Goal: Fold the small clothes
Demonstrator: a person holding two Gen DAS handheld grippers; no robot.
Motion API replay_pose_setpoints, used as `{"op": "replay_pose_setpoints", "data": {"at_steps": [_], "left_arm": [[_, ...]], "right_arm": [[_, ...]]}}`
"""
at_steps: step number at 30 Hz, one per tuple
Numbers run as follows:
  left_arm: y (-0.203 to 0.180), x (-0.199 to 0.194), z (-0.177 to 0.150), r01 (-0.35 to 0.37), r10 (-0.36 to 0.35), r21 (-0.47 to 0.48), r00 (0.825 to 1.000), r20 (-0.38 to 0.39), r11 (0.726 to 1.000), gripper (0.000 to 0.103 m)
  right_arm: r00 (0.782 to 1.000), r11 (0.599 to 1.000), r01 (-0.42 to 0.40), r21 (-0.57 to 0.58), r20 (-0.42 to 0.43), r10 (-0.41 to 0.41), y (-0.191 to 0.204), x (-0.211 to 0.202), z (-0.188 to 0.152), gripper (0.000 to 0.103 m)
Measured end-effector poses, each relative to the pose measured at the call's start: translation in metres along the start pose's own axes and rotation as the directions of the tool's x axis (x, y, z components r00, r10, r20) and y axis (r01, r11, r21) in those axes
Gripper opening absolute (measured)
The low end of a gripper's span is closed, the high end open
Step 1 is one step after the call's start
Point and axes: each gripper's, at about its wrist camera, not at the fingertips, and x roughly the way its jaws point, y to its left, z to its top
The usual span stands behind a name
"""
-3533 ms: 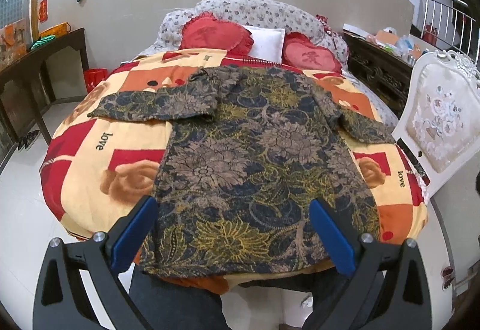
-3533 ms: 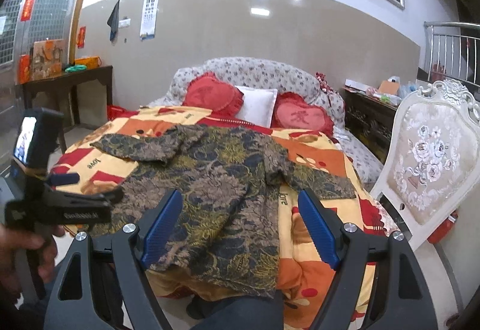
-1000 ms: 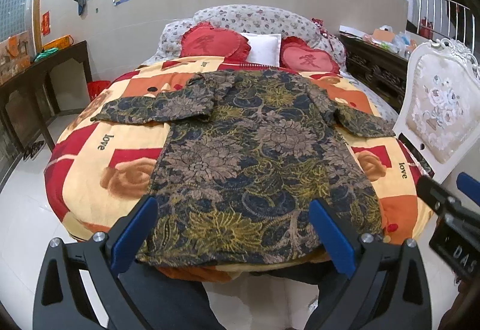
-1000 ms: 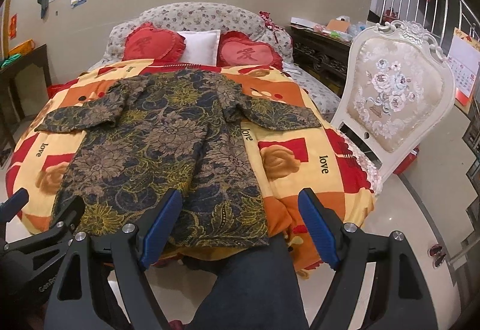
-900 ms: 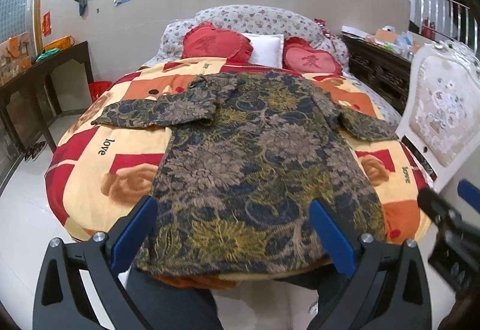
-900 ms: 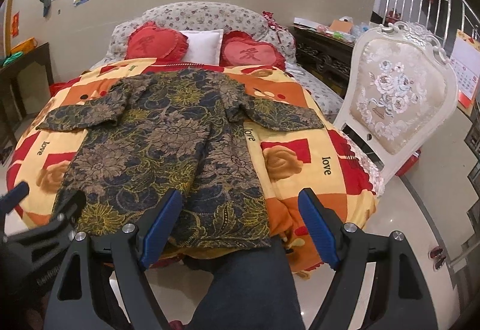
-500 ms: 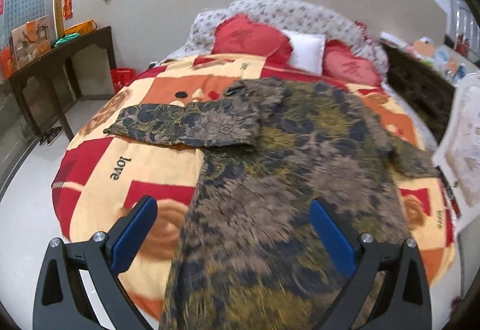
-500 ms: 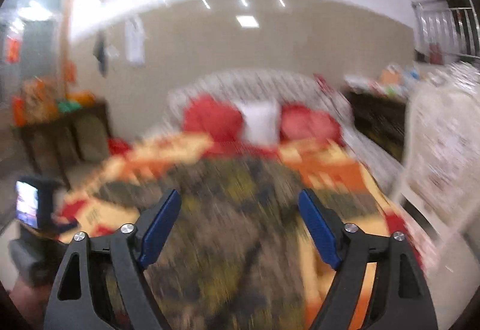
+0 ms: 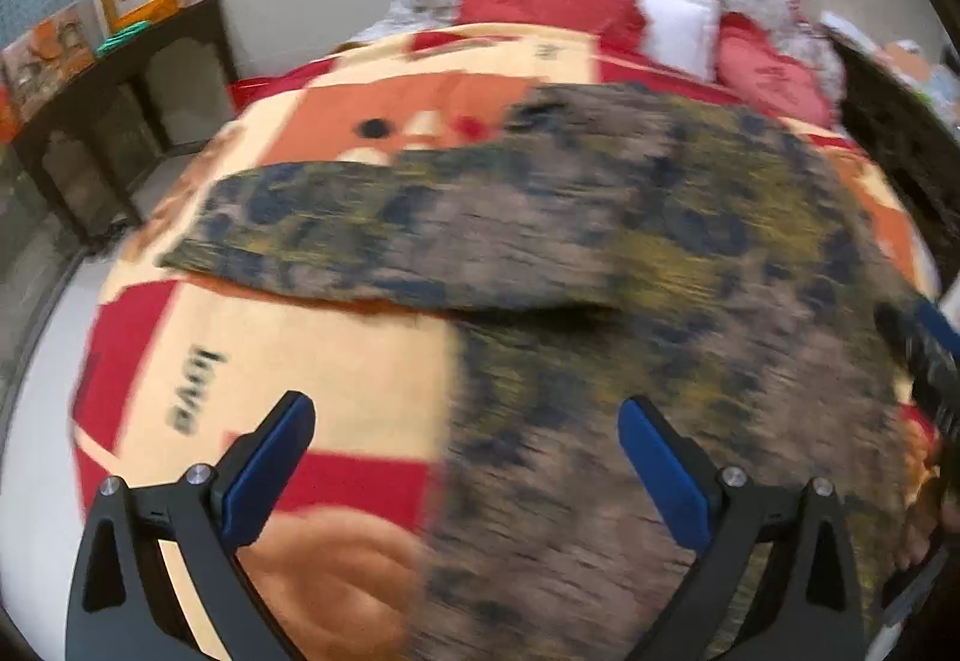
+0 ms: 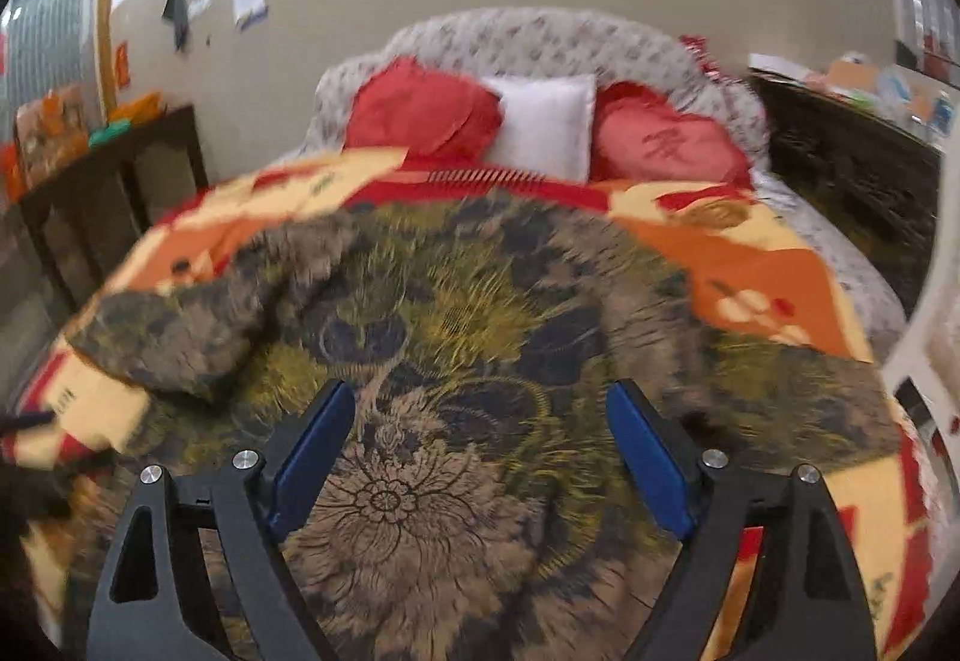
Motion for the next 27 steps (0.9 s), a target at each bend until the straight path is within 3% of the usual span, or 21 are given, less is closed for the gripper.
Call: {"op": "replay_pose_setpoints", "data": {"at_steps": [2, 5, 8, 10, 12, 13, 15, 22, 25, 27], "left_arm": [[0.031, 0.012, 0.011, -0.054, 0.054, -0.012, 0.999, -0.006, 0.998, 0.103], [0.083, 0.026, 0.024, -0.068, 0.067, -0.071, 0.998, -0.018, 0.995, 0.103], [0.153, 0.048, 0.035, 0.003, -0.014, -0.236, 0.999, -0.043, 0.972, 0.103], [0.195, 0.063, 0.035, 0.124, -0.143, -0.400, 0.990, -0.018, 0.908, 0.103], [0.226, 0.079, 0.031, 0.253, -0.275, -0.530, 0.961, 0.039, 0.809, 0.103], [0.236, 0.085, 0.031, 0.303, -0.316, -0.566, 0.946, 0.079, 0.767, 0.103], [0.247, 0.092, 0.035, 0.355, -0.357, -0.599, 0.926, 0.121, 0.718, 0.103], [0.266, 0.118, 0.052, 0.430, -0.435, -0.671, 0.883, 0.175, 0.604, 0.103], [0.268, 0.120, 0.061, 0.459, -0.454, -0.671, 0.869, 0.200, 0.583, 0.100], [0.265, 0.120, 0.066, 0.477, -0.469, -0.667, 0.858, 0.211, 0.572, 0.080]], "right_arm": [[0.999, 1.000, -0.004, -0.016, -0.044, 0.004, 0.005, 0.020, -0.017, 0.085], [0.990, 1.000, -0.001, -0.023, -0.140, -0.003, 0.010, 0.044, -0.036, 0.079], [0.985, 0.999, 0.035, -0.018, -0.168, -0.037, 0.013, 0.054, -0.038, 0.077], [0.984, 0.997, 0.070, -0.036, -0.162, -0.075, 0.018, 0.055, -0.039, 0.077], [0.983, 0.993, 0.100, -0.066, -0.149, -0.109, 0.024, 0.053, -0.040, 0.077], [0.983, 0.992, 0.104, -0.076, -0.146, -0.114, 0.026, 0.052, -0.040, 0.077], [0.985, 0.994, 0.085, -0.068, -0.145, -0.094, 0.024, 0.050, -0.041, 0.077], [0.986, 0.997, 0.058, -0.043, -0.152, -0.064, 0.020, 0.054, -0.039, 0.077], [0.986, 0.997, 0.057, -0.042, -0.151, -0.063, 0.021, 0.053, -0.040, 0.077], [0.986, 0.998, 0.056, -0.041, -0.153, -0.061, 0.020, 0.053, -0.040, 0.077]]}}
